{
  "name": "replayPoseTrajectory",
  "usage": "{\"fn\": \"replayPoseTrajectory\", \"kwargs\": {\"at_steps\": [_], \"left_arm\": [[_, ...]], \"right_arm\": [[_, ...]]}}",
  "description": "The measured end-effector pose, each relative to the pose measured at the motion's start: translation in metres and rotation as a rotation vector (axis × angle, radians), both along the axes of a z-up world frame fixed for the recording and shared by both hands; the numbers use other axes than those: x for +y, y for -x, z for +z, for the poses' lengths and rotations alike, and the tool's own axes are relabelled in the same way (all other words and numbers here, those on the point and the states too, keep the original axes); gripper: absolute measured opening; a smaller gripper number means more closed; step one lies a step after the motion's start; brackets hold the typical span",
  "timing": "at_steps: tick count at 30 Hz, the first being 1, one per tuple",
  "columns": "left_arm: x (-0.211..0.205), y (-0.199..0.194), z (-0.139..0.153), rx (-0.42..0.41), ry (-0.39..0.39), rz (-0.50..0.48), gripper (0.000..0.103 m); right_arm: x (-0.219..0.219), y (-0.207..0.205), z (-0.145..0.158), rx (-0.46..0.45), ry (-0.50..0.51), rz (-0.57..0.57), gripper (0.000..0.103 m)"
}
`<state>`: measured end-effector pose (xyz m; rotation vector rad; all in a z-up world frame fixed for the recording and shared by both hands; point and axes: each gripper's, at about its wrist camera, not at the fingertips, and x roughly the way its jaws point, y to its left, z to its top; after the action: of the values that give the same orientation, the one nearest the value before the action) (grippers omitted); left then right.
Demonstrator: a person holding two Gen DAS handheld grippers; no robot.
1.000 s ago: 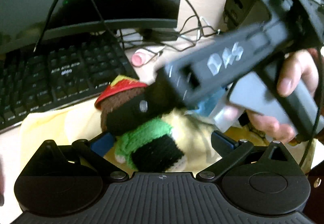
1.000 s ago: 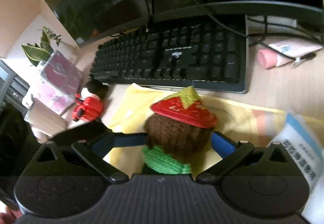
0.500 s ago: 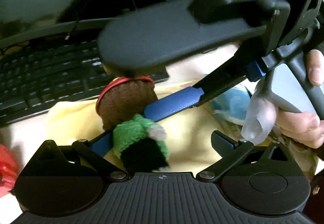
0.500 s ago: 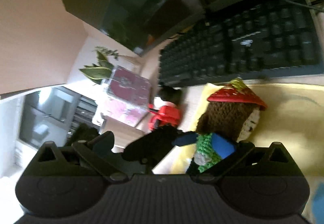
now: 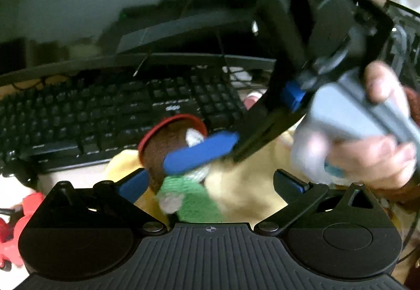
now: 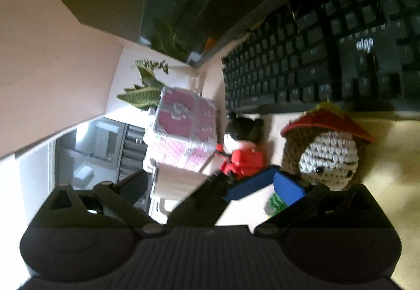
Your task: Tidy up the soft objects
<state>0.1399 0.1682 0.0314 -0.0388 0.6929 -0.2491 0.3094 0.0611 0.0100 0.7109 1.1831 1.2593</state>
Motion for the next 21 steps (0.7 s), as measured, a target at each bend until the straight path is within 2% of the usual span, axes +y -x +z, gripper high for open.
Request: {"fn": "replayPoseTrajectory", "kwargs": {"at_steps": [2,5,8,11,14,18,20,21], "left_arm": [[0.001,-0.004,-0.006,0.033,-0.023,0.025,0.103],[-0.002,-0.009,-0.014,0.071,-0.078,0.07,0.103],[-0.003,-0.008,-0.015,0.052,-0.105,0.098,0.103],[-0.003,0.001,-0.005,-0.015,-0.09,0.097,0.103],[-0.011,-0.011,-0.003,-0.036,-0.17,0.153,0.103],[-0.024,-0.024,-0.01,0.004,-0.324,0.251,0.103],[-0.023,-0.025,-0.015,0.024,-0.343,0.26,0.103],[-0.021,-0.024,-0.016,0.033,-0.33,0.251,0.103]], "right_arm": [[-0.012,0.007,0.016,-0.125,0.037,-0.032,0.103],[-0.042,0.027,0.034,-0.337,0.154,-0.117,0.103],[-0.087,0.048,0.036,-0.484,0.243,-0.19,0.103],[-0.134,0.062,0.027,-0.524,0.3,-0.265,0.103],[-0.158,0.069,0.021,-0.551,0.377,-0.32,0.103],[-0.17,0.071,0.019,-0.603,0.399,-0.349,0.103],[-0.16,0.076,0.021,-0.658,0.41,-0.344,0.101],[-0.155,0.078,0.021,-0.688,0.417,-0.341,0.093]]}}
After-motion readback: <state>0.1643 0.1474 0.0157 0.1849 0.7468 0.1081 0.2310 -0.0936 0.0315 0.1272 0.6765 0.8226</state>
